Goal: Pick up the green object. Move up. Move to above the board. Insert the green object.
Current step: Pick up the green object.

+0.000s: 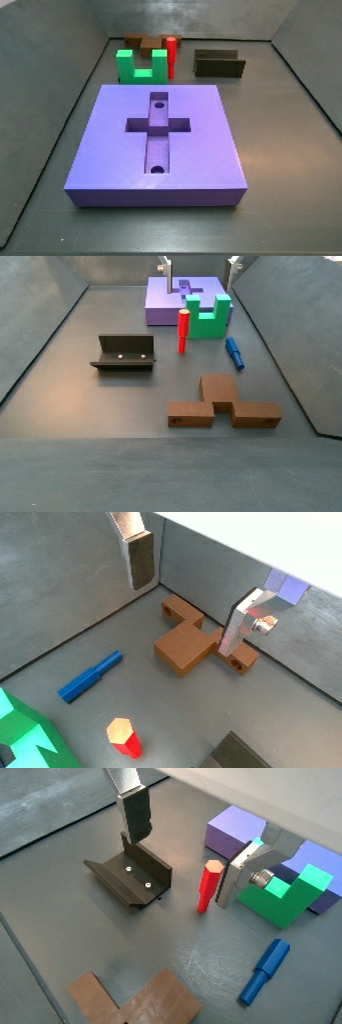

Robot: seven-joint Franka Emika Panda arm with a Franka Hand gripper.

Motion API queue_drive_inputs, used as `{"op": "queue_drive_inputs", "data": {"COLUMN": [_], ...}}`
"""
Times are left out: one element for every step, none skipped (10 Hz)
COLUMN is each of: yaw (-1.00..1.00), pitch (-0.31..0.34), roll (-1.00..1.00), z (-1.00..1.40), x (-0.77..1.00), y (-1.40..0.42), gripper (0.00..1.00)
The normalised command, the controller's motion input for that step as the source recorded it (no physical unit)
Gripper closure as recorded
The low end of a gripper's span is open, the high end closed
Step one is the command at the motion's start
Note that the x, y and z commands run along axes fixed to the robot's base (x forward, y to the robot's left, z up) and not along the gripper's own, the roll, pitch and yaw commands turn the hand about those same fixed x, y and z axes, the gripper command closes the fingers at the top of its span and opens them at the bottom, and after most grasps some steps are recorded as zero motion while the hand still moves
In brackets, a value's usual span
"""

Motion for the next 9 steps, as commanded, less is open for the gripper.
{"op": "queue_drive_inputs", "data": {"yaw": [0.0,0.0,0.0,0.0,0.0,0.02,0.02,0.0,0.0], "pitch": [0.0,0.0,-0.003,-0.039,-0.039,0.0,0.0,0.0,0.0], "roll": [-0.01,-0.02,-0.06,-0.13,-0.14,-0.05,0.0,-0.04,-0.06], "z": [-0.02,0.0,-0.05,-0.13,-0.19,-0.07,-0.03,-0.04,-0.02], "x": [0.0,0.0,0.0,0.0,-0.05,0.0,0.02,0.05,0.05], "y": [0.0,0.0,0.0,-0.08,-0.3,-0.68,-0.88,-0.82,-0.65], "gripper": [0.0,0.0,0.0,0.0,0.0,0.0,0.0,0.0,0.0]}}
